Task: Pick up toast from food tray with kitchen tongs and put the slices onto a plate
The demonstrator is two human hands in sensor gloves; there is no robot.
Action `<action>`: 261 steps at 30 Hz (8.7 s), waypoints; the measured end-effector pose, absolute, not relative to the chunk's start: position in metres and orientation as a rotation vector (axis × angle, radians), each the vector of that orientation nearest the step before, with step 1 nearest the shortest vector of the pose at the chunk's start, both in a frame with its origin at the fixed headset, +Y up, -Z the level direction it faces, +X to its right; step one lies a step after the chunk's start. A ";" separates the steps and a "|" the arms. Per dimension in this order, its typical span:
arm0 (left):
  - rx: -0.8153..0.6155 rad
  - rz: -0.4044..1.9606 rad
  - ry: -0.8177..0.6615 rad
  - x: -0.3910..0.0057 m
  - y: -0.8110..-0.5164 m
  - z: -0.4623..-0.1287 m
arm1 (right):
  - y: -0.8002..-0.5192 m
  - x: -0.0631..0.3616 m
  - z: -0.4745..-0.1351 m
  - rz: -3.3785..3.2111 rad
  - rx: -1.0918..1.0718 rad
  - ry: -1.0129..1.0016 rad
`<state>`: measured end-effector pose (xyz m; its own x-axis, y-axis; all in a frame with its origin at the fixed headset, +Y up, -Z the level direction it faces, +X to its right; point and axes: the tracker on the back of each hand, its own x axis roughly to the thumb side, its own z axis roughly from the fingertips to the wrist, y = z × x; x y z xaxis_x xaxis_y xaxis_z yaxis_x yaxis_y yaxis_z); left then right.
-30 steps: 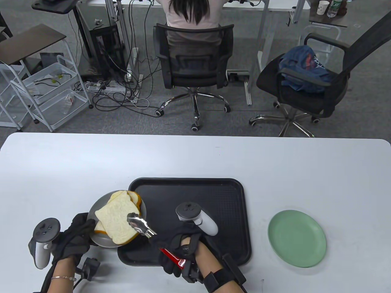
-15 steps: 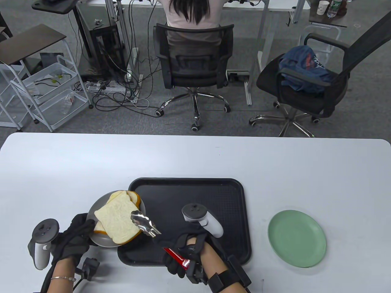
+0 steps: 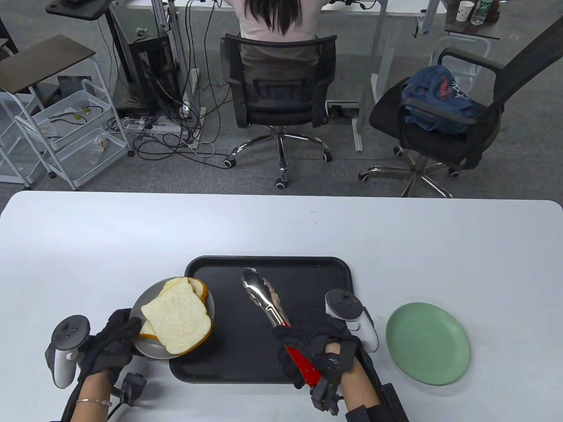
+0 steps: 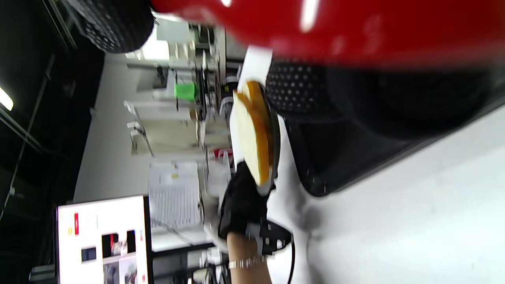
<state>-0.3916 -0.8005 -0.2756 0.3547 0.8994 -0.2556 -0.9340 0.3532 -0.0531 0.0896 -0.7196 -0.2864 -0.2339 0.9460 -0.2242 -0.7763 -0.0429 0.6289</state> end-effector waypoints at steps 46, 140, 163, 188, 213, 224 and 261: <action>-0.228 1.177 0.210 -0.391 -0.800 -0.277 | -0.786 0.297 -0.271 2.789 -0.838 0.445; -0.096 1.417 0.526 -0.437 -0.817 -0.265 | -0.773 0.058 -0.266 2.842 0.578 0.337; -0.049 1.312 0.556 -0.435 -0.805 -0.263 | -0.774 0.056 -0.263 2.827 0.588 0.365; 0.060 0.962 0.265 -0.400 -0.757 -0.255 | -0.775 0.054 -0.262 2.820 0.603 0.359; 0.108 0.371 -0.438 -0.275 -0.725 -0.234 | -0.775 0.054 -0.260 2.822 0.609 0.355; -0.022 0.254 -0.556 -0.245 -0.750 -0.237 | -0.776 0.053 -0.260 2.825 0.625 0.370; -0.118 0.203 -0.614 -0.238 -0.764 -0.238 | -0.778 0.048 -0.259 2.819 0.644 0.427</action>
<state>-0.2377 -0.7636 -0.2379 0.7982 0.2234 0.5594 -0.1533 0.9734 -0.1701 0.0480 -0.7776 -0.2586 -0.8803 0.2729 0.3880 -0.1458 -0.9340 0.3262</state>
